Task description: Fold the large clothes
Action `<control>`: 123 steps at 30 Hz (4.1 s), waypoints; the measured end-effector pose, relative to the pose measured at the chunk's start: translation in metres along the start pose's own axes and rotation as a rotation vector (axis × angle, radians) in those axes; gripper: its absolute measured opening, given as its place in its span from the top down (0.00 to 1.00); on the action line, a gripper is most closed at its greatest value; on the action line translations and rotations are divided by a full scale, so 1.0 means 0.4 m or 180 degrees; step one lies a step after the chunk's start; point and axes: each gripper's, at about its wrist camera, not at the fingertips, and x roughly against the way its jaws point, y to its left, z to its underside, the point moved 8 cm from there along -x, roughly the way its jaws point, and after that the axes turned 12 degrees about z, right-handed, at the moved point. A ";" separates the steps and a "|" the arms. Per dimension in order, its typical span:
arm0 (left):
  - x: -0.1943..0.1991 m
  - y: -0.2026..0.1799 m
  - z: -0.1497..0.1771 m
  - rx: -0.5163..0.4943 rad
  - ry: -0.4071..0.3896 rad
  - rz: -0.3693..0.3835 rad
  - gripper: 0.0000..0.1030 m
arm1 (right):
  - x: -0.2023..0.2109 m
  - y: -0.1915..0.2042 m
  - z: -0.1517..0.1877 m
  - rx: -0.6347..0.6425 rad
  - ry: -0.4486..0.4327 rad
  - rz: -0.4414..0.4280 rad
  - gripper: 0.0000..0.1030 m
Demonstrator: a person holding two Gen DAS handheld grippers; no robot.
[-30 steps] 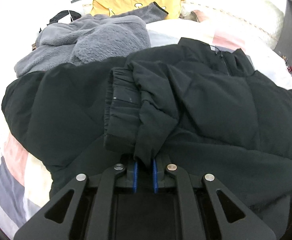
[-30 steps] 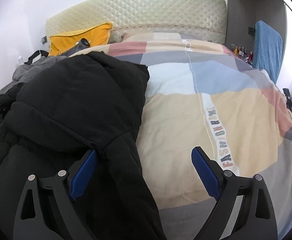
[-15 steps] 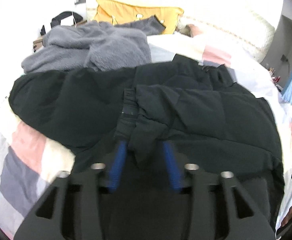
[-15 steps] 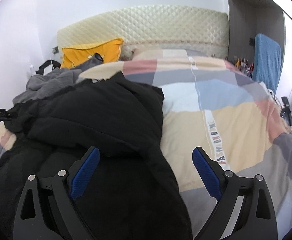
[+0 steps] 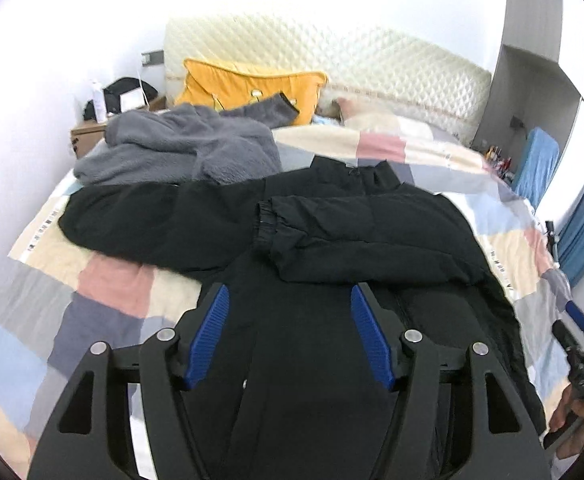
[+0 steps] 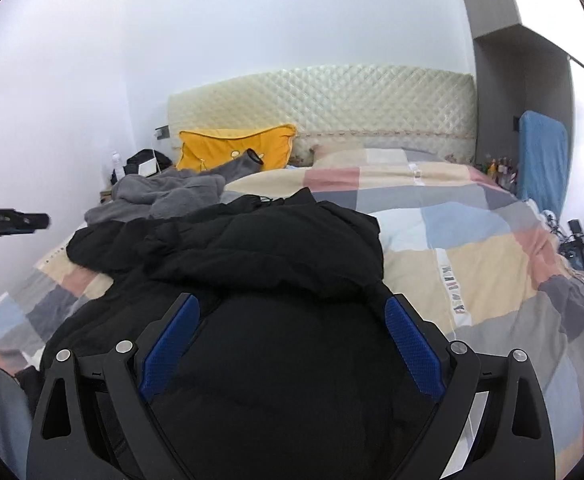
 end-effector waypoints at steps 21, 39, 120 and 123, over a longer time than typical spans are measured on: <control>0.062 0.120 0.205 0.0367 0.0189 0.0142 0.37 | 0.133 -0.003 0.083 -0.0002 -0.0274 0.0362 0.01; 0.077 0.500 -0.105 0.0559 -0.0223 0.0004 0.23 | 0.085 -0.052 0.102 -0.0260 -0.0139 0.0562 0.01; 0.173 0.608 -0.566 0.0727 -0.1462 -0.0348 0.99 | 0.026 0.036 0.084 -0.0116 0.0078 0.0187 0.01; 0.185 0.514 -0.588 0.0560 -0.1465 -0.0309 0.99 | 0.045 0.020 0.076 -0.0171 0.0018 0.0140 0.01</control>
